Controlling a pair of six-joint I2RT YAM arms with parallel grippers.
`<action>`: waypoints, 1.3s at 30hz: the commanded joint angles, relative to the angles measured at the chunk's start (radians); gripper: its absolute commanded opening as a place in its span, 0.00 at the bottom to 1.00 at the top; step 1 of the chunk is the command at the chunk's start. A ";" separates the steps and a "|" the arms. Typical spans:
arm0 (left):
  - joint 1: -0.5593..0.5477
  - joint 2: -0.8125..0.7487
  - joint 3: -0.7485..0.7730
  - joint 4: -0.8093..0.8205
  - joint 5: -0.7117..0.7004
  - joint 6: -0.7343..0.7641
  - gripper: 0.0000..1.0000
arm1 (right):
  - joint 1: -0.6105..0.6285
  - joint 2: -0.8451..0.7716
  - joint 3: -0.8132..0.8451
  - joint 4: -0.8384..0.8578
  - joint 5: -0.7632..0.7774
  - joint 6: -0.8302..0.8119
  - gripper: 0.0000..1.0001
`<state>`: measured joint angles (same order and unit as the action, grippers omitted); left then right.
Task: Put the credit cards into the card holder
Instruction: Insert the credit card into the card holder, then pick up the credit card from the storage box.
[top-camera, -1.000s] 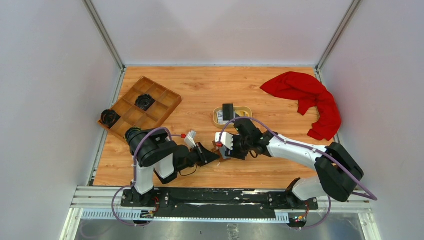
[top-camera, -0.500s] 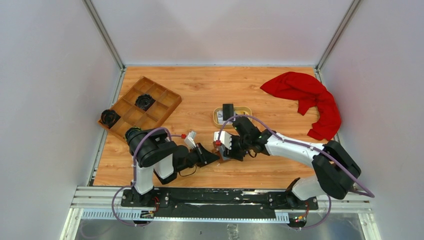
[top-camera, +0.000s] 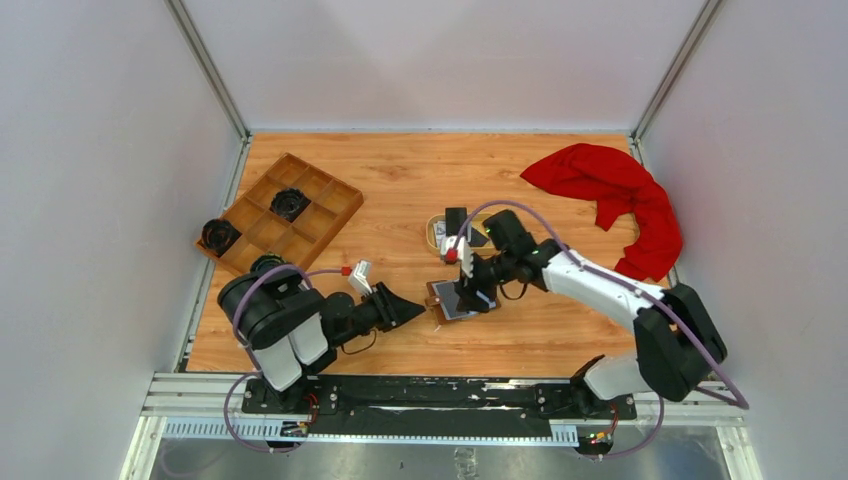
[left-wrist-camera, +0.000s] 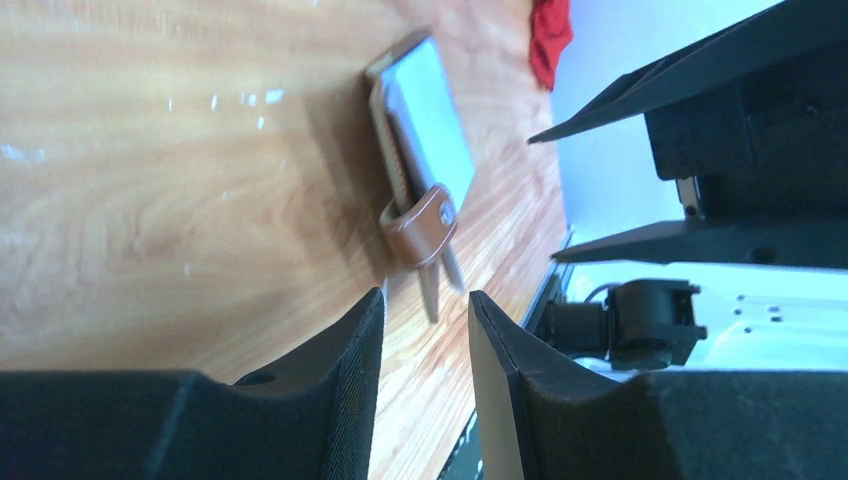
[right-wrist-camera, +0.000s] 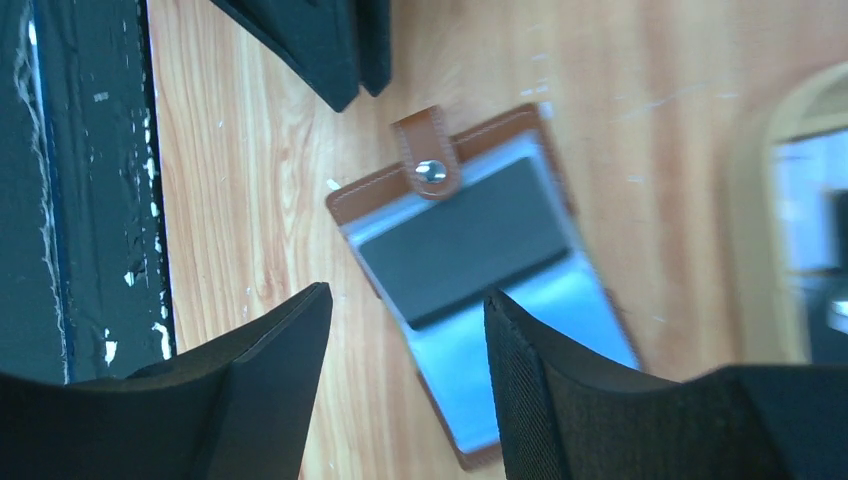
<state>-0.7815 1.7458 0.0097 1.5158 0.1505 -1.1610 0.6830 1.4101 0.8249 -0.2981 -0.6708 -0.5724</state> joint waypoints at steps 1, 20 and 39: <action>0.063 -0.079 -0.072 0.013 0.033 0.070 0.40 | -0.155 -0.115 0.067 -0.082 -0.156 -0.025 0.62; 0.179 -0.576 0.525 -1.069 0.036 0.666 1.00 | -0.466 0.426 0.587 -0.043 -0.303 0.511 0.62; 0.242 -0.301 0.635 -1.068 0.184 0.545 0.89 | -0.458 0.710 0.723 -0.026 -0.211 0.660 0.58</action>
<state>-0.5484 1.4685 0.6617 0.4492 0.3191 -0.6106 0.2241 2.0876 1.5105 -0.3275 -0.8913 0.0402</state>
